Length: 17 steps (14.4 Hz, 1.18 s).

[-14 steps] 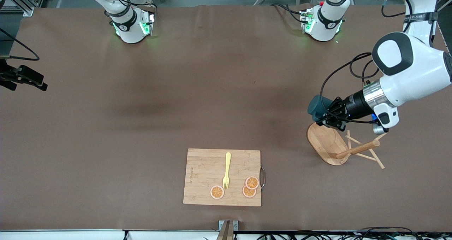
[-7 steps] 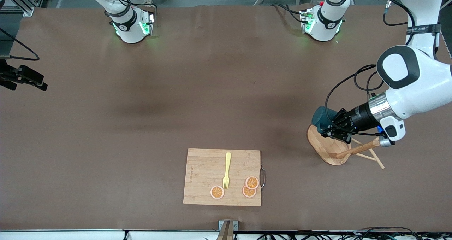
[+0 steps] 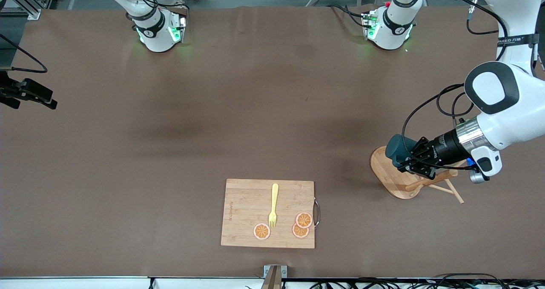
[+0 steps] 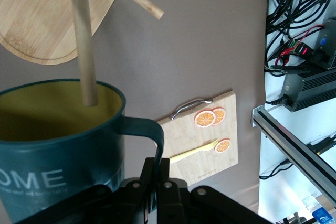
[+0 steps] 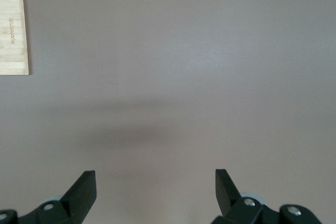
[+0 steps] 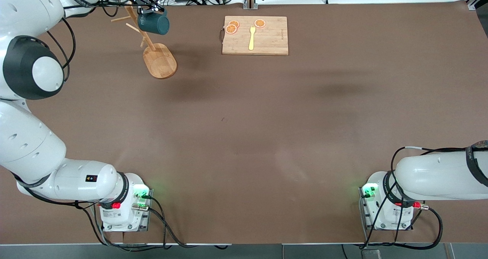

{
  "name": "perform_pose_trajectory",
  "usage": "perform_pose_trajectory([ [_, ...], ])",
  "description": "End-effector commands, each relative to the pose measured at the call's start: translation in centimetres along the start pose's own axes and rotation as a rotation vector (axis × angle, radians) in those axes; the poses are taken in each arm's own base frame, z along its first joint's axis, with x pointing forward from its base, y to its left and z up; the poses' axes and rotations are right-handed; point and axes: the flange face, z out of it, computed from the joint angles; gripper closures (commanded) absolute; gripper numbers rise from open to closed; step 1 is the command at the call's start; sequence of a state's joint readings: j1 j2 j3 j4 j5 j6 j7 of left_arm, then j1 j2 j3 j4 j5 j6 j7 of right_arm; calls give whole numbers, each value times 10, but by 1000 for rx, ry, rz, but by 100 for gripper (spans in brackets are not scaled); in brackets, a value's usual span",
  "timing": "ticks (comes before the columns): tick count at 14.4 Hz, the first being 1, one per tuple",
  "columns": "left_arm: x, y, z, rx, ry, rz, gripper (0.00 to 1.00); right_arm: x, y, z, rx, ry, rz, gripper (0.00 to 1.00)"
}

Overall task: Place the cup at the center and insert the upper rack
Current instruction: 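Lower the mug handle onto a rack peg with the left gripper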

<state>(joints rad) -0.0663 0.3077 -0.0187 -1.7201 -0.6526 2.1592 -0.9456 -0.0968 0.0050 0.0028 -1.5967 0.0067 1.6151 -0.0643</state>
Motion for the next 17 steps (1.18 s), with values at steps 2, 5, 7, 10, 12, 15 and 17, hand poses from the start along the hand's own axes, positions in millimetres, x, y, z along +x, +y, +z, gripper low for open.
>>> perform_pose_trajectory([
  [2, 10, 6, -2, -15, -15, 16, 99, -7, -7, -3, -10, 7, -7, 0],
  [5, 20, 6, -4, -19, -11, 21, 99, -7, -10, -2, -10, 3, -12, 0],
  [7, 31, 3, -3, -17, -7, 7, 97, -7, -12, -3, -10, 4, -16, 0],
  [10, 35, 5, -1, -18, -6, 6, 96, -7, -12, -3, -10, 4, -16, 0],
  [12, 45, 3, -3, -21, -2, -7, 94, -7, -13, -3, -8, 6, -16, 0],
  [15, 48, 2, -3, -22, -1, 3, 94, -7, -11, -4, -10, 12, -13, 0],
  [17, 51, 2, -3, -22, 1, 6, 91, -6, -11, -4, -4, 15, -11, 0],
])
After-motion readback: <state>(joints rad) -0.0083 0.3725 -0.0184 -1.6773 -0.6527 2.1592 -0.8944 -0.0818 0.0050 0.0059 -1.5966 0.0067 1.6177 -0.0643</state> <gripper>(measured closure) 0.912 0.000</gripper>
